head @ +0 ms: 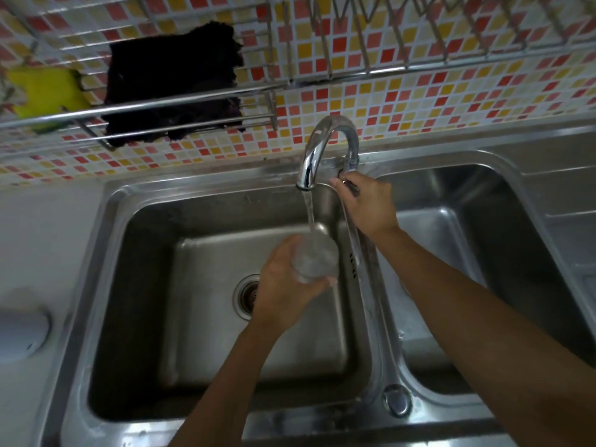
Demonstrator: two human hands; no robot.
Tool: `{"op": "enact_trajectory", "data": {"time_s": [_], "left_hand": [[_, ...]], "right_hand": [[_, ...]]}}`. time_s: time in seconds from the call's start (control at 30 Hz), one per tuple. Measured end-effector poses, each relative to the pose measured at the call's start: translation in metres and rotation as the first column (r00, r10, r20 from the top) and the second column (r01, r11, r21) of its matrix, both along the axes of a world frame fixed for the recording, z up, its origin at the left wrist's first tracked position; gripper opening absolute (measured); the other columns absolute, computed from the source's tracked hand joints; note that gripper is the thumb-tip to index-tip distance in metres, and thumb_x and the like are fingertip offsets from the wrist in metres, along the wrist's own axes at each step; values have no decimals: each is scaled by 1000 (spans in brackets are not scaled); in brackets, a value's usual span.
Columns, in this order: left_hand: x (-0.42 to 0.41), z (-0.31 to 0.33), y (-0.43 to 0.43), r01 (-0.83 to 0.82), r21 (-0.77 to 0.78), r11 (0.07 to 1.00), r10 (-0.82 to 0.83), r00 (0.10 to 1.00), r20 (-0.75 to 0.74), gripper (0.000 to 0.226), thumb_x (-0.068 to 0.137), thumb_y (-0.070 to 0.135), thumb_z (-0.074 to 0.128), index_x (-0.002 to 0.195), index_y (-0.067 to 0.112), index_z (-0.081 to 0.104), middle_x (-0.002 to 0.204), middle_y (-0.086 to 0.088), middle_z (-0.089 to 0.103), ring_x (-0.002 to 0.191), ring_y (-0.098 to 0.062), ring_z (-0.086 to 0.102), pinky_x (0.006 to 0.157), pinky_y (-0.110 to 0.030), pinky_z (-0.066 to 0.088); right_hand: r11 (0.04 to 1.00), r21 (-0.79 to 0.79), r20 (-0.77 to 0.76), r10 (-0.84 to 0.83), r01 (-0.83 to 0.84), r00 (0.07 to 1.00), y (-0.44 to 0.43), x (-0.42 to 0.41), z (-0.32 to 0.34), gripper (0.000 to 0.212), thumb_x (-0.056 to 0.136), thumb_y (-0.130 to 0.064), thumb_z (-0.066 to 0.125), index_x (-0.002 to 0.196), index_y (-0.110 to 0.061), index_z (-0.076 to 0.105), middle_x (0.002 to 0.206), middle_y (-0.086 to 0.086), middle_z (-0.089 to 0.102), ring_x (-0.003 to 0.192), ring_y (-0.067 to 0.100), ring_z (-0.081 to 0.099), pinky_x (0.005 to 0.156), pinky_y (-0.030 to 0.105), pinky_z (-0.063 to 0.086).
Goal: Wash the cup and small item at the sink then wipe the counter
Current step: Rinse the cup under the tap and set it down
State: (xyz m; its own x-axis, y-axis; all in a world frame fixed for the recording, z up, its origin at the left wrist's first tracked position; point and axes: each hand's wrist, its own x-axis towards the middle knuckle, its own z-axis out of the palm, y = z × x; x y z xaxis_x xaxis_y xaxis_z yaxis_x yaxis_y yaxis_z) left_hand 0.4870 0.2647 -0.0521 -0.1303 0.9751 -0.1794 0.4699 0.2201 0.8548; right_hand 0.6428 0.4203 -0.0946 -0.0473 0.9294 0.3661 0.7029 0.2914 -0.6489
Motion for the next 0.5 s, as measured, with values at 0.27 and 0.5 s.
{"op": "enact_trajectory", "data": {"time_s": [0.27, 0.5], "left_hand": [[7, -10, 18, -61, 29, 998, 60, 998, 37, 75, 54, 27, 91, 114, 38, 48, 115, 14, 56, 106, -8, 55, 88, -24, 49], [8, -16, 23, -203, 32, 979, 202, 979, 24, 70, 53, 26, 91, 110, 34, 52, 110, 12, 58, 97, -6, 57, 79, -14, 50]], "right_hand": [[1000, 8, 8, -12, 12, 1000, -3, -1, 2, 30, 93, -37, 57, 82, -11, 67, 70, 6, 66, 61, 18, 61, 59, 23, 45], [1000, 16, 11, -17, 17, 1000, -4, -1, 4, 30, 94, -35, 57, 80, -10, 66, 66, 6, 63, 56, 17, 58, 55, 24, 41]]}}
